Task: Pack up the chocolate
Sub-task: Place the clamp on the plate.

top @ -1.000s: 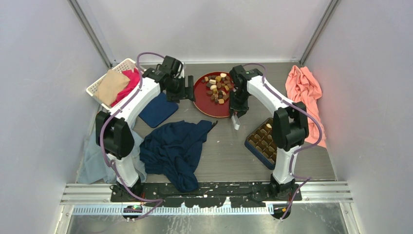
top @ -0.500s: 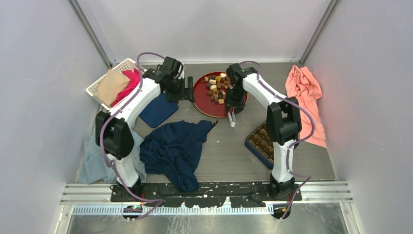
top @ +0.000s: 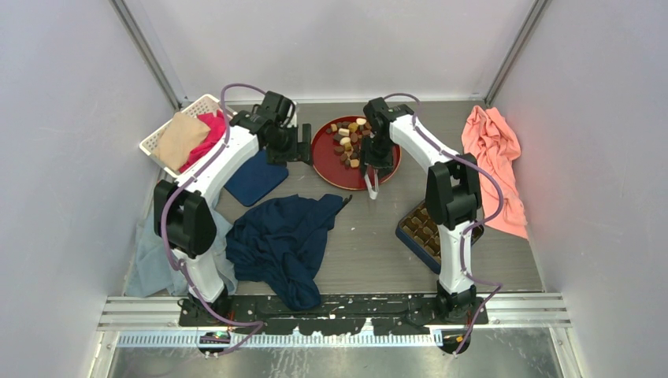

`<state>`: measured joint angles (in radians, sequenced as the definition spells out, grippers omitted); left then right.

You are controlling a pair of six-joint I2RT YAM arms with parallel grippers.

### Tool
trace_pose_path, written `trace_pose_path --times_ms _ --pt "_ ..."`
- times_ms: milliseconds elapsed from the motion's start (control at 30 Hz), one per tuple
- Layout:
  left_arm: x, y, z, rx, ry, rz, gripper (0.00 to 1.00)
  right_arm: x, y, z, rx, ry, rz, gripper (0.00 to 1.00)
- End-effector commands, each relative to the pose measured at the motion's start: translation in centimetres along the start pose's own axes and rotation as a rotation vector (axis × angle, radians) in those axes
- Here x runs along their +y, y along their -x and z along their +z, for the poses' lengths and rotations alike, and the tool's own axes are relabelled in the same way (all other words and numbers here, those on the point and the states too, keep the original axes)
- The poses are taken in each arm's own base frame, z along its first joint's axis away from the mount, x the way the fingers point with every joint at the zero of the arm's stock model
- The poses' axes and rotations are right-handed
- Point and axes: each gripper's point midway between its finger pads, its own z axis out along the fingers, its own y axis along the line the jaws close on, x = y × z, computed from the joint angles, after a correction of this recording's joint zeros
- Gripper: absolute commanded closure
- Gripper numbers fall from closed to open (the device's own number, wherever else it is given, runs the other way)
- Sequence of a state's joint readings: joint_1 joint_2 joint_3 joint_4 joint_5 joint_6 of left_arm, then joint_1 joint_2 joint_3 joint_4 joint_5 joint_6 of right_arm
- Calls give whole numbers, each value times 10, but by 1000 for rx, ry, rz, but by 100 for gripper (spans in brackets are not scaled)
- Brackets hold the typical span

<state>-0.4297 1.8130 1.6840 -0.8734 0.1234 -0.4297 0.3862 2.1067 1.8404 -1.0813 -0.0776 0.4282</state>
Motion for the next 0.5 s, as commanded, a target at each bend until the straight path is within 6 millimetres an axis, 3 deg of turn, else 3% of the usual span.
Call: trace_pose_path --times_ms 0,233,467 --pt "-3 15 -19 -61 -13 25 19 6 17 -9 -66 -9 5 46" --pt "-5 17 -15 -53 -20 25 20 -9 31 -6 -115 -118 54 46" --pt "-5 17 -14 -48 -21 31 20 -19 29 -9 -127 -165 56 48"
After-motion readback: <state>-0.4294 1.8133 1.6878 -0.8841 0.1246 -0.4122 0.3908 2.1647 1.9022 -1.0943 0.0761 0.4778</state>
